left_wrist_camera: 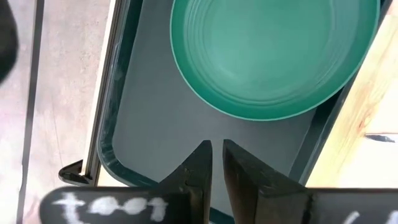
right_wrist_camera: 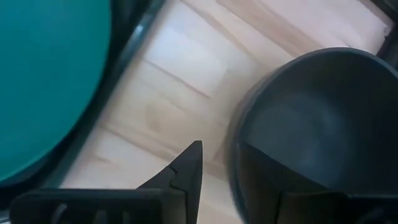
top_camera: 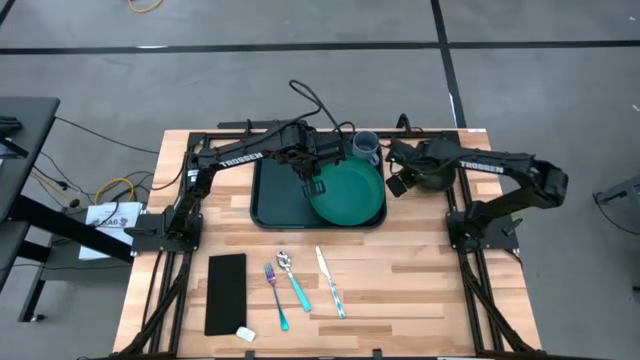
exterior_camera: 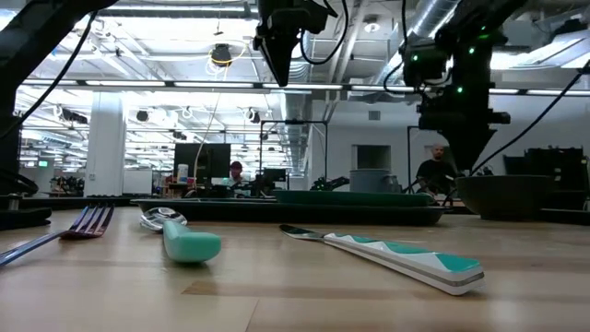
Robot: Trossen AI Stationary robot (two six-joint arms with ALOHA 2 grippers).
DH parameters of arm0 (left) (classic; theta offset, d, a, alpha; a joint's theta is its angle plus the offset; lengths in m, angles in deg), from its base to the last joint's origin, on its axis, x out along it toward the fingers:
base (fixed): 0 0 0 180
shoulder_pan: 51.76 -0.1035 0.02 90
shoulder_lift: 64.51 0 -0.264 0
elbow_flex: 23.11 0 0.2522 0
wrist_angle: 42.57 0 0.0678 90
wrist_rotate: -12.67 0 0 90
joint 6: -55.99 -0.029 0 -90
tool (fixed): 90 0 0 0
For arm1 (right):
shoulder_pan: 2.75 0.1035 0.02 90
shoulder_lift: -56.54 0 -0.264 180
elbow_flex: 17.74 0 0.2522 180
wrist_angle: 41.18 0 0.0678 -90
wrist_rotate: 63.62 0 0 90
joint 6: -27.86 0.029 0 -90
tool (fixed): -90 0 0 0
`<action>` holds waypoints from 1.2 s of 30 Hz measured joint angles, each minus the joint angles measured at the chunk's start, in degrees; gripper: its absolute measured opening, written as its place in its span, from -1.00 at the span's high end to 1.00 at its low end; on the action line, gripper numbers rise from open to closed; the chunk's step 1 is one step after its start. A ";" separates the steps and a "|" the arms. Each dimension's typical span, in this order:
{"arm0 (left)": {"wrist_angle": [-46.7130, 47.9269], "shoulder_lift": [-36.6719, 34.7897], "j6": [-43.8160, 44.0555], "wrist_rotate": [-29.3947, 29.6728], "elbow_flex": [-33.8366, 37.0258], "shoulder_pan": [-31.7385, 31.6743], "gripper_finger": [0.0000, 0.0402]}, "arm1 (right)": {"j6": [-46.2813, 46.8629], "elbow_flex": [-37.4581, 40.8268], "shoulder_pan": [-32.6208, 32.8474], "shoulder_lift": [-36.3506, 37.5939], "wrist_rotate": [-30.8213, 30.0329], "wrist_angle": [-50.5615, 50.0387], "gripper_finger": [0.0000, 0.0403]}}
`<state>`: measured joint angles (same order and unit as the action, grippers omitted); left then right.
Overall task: Set up tray
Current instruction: Put the black bowl on the green plate
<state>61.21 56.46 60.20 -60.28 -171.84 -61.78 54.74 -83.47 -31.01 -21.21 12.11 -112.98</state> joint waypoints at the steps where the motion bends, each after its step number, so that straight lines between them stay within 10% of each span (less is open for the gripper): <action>1: 0.00 0.00 0.00 -0.06 0.00 0.00 0.85 | -0.23 0.00 -0.41 -0.67 -0.46 0.00 0.55; 36: 0.00 0.00 -0.07 0.02 0.00 0.00 0.85 | 0.08 -0.02 -3.77 -2.88 0.48 1.60 0.55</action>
<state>61.21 56.46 60.13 -60.26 -171.84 -61.78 54.82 -83.49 -34.78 -24.10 12.59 -111.38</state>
